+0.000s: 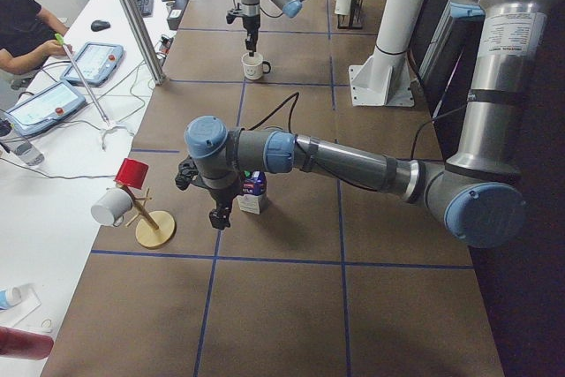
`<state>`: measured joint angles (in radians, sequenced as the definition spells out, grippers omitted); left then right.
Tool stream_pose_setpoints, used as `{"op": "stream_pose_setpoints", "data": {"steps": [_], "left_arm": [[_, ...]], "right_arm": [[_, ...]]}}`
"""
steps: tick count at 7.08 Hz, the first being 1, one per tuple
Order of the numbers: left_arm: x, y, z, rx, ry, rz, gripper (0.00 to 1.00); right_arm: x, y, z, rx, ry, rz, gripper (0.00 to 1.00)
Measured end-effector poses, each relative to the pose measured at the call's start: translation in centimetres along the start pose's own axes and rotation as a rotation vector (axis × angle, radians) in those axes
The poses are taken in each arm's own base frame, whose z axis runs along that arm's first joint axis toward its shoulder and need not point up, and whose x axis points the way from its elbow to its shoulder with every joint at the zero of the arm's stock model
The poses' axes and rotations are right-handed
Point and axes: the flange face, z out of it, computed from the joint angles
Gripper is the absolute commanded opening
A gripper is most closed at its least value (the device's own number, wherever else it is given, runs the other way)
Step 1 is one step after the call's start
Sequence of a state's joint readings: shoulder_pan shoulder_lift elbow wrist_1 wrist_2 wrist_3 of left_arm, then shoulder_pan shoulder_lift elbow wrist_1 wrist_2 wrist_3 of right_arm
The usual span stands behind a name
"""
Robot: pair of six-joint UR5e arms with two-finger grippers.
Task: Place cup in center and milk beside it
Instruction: 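Release the mug and withdraw the right gripper away from it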
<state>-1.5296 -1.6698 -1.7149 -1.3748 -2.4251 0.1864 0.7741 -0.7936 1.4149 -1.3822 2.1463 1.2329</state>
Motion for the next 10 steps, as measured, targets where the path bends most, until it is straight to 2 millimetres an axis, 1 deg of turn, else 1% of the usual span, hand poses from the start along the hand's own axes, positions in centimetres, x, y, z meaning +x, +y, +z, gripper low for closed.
{"op": "stream_pose_setpoints", "data": {"steps": [1,2,3,4,5,6,7,8,10], "left_arm": [[1.8,-0.8,-1.4,0.03,0.021,-0.034,1.0],[4.0,-1.9,-2.9,0.06,0.025,-0.07,1.0],[6.6,-3.5,-3.1,0.063,0.027,-0.092,1.0],[9.0,-4.6,-1.1,0.028,0.021,-0.085,1.0],[10.7,-5.2,1.2,-0.011,0.008,-0.077,1.0],[12.0,-5.4,3.2,-0.045,0.0,-0.083,1.0],[12.9,-5.4,4.6,-0.071,-0.001,-0.085,1.0],[13.5,-5.3,5.8,-0.092,-0.007,-0.081,1.0],[13.6,-5.2,7.4,-0.119,-0.025,-0.08,1.0]], "right_arm": [[3.6,-2.6,-4.1,-0.014,-0.044,0.036,1.0],[8.5,-4.6,-7.7,-0.013,-0.074,0.046,1.0],[14.3,-5.8,-10.4,-0.001,-0.084,0.032,1.0],[19.1,-6.3,-11.5,0.006,-0.078,0.008,1.0],[22.3,-6.3,-11.4,0.005,-0.062,-0.017,1.0],[24.1,-6.1,-10.8,0.003,-0.046,-0.035,1.0],[24.6,-6.0,-10.3,-0.001,-0.038,-0.046,1.0],[24.7,-5.8,-10.0,-0.003,-0.033,-0.052,1.0],[24.6,-5.6,-9.6,-0.007,-0.029,-0.055,1.0]]}}
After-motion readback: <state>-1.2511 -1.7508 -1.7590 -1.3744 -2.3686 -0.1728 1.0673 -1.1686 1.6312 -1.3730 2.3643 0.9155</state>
